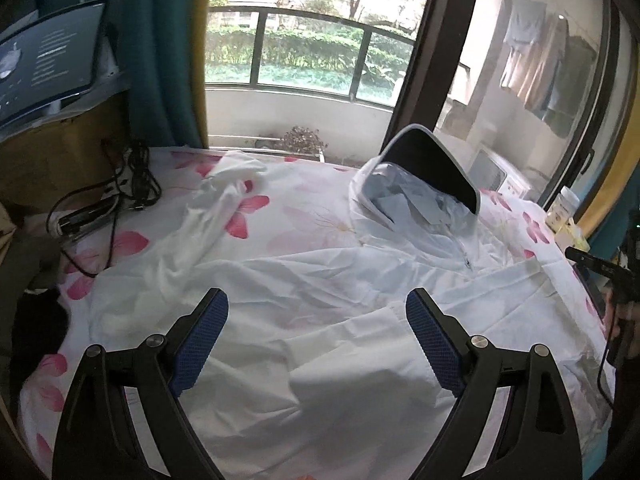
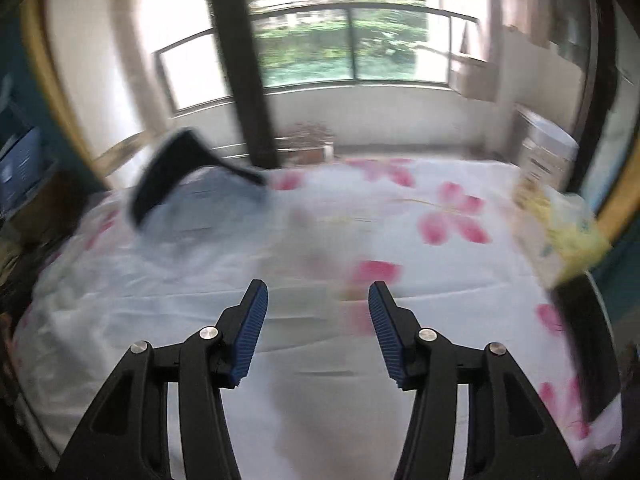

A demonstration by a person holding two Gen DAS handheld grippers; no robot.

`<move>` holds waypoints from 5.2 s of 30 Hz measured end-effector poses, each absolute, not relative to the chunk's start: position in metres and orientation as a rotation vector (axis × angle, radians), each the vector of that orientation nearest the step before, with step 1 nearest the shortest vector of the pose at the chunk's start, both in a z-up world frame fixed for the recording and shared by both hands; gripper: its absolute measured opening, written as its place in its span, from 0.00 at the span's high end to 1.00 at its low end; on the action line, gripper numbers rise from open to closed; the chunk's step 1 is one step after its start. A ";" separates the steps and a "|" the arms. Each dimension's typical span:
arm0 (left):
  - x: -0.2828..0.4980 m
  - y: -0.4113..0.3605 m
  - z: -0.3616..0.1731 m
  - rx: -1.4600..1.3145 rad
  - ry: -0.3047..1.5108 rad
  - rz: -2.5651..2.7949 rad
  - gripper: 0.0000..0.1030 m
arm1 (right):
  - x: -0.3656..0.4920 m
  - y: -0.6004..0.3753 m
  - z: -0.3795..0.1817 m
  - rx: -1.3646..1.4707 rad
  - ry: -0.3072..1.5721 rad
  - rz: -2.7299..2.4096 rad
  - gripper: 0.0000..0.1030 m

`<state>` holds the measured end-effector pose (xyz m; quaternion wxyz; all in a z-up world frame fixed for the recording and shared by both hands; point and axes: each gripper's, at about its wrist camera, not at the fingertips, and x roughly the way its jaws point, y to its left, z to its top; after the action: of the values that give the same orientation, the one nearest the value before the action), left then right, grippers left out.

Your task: Fold large clothes

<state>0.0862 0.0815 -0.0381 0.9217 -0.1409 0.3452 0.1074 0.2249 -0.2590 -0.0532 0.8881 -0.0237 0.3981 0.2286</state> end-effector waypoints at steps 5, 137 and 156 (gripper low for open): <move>0.095 0.074 -0.039 -0.273 0.734 0.227 0.10 | 0.262 -0.288 -0.087 -0.038 0.910 0.376 0.61; 0.185 0.246 -0.031 -0.141 0.672 0.248 0.96 | 0.213 -0.294 -0.066 -0.098 0.915 0.253 0.45; 0.112 0.140 0.112 -0.030 0.348 0.163 0.96 | 0.172 -0.340 -0.050 0.008 0.850 0.292 0.45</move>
<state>0.1118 0.1396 0.1118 0.9815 -0.0147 0.1730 0.0809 0.1717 -0.3403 -0.0502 0.9008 0.0040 0.4107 0.1411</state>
